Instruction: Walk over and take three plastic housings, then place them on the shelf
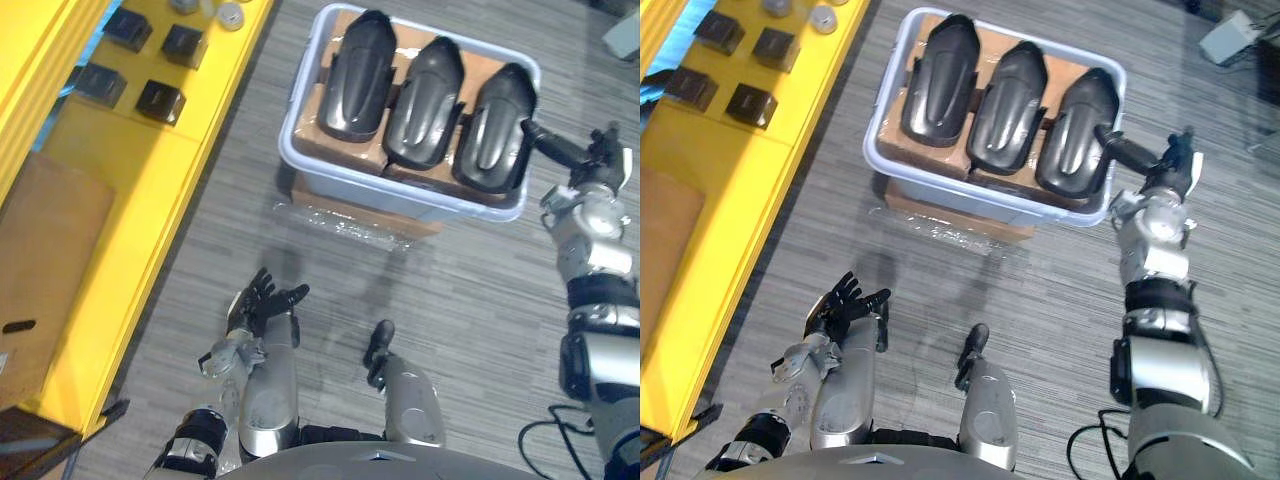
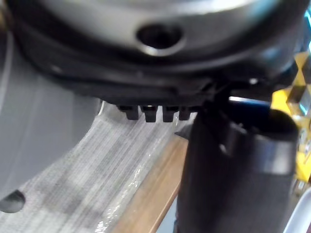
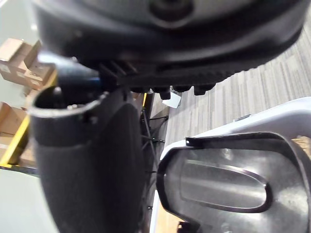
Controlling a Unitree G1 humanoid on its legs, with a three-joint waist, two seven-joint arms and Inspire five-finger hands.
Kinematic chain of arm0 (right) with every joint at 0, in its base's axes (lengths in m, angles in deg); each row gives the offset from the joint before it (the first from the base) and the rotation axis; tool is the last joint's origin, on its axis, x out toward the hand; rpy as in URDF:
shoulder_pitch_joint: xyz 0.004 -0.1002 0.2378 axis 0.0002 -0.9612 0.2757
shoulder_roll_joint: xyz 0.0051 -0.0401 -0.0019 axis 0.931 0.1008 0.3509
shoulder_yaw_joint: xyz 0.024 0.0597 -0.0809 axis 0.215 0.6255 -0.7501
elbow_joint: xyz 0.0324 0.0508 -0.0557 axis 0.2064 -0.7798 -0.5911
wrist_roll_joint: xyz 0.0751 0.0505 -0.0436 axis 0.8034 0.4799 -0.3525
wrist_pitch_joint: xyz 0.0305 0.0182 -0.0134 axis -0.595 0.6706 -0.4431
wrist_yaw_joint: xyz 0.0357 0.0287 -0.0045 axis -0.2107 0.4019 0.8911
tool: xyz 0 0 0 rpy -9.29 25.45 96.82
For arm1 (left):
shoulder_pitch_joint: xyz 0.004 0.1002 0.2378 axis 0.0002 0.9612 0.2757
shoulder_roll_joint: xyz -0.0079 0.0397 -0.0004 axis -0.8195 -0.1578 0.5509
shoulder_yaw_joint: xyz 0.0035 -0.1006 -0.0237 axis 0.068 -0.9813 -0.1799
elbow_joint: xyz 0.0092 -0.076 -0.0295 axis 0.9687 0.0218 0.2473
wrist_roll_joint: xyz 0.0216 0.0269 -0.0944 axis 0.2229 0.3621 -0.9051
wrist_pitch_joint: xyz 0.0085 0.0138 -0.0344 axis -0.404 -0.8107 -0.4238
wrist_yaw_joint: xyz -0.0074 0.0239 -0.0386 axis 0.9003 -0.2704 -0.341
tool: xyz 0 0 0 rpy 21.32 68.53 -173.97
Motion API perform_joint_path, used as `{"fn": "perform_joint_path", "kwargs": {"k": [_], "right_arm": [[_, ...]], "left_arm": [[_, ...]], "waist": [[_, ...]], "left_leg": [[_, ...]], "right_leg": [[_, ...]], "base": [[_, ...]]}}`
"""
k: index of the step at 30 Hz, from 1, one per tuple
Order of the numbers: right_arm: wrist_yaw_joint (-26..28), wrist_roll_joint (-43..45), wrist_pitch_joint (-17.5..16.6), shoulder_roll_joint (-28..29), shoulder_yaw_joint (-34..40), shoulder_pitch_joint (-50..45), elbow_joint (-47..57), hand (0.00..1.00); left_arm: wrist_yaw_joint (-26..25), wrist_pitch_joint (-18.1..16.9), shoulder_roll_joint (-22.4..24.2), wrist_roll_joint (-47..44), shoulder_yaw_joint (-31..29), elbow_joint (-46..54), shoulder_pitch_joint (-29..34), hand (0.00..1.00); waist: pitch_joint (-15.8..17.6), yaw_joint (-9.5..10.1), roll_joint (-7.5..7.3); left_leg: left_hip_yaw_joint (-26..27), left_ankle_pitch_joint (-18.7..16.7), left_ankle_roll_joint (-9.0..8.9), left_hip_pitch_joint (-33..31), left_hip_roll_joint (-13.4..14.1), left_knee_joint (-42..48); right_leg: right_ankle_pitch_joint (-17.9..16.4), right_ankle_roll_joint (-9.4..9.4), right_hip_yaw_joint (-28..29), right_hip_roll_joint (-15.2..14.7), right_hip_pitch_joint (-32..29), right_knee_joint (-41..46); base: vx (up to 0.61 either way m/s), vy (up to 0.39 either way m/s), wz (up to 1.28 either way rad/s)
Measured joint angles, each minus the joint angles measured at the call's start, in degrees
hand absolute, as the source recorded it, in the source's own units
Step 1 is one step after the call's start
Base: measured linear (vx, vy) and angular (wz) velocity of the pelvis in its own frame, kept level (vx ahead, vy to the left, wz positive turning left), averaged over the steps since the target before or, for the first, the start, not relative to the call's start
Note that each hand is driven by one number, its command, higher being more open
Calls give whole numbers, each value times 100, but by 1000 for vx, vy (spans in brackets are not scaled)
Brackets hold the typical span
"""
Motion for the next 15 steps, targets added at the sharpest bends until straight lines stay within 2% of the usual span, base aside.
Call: {"fn": "perform_joint_path", "kwargs": {"k": [4,10,13,15], "right_arm": [[-88,226,266,-140,-59,131,-284,100],[-440,167,838,-437,-139,212,-312,100],[-494,127,1101,-568,-177,392,-307,100],[-500,121,1150,-609,-185,466,-307,100]], "left_arm": [[-11,-73,65,-232,-3,-69,-33,100],[8,-148,191,-428,-15,-435,-13,100],[25,-153,206,-639,-14,-444,57,100],[71,-162,212,-661,-13,-441,60,100]], "waist": [[66,37,138],[103,42,379],[123,53,423],[122,49,433]], "left_leg": [[-133,4,-1,-264,-90,138],[-158,131,3,-516,-194,131],[-115,198,-1,-555,-226,115],[-125,218,-12,-586,-252,117]], "right_leg": [[-273,-1,-44,-164,-376,609],[-432,-32,-25,-360,-812,1077],[-529,-63,13,-458,-985,1330],[-620,-74,18,-512,-1071,1471]], "base": [[-101,-4,16],[-79,-11,8],[-33,-37,-1],[-31,-52,8]]}}
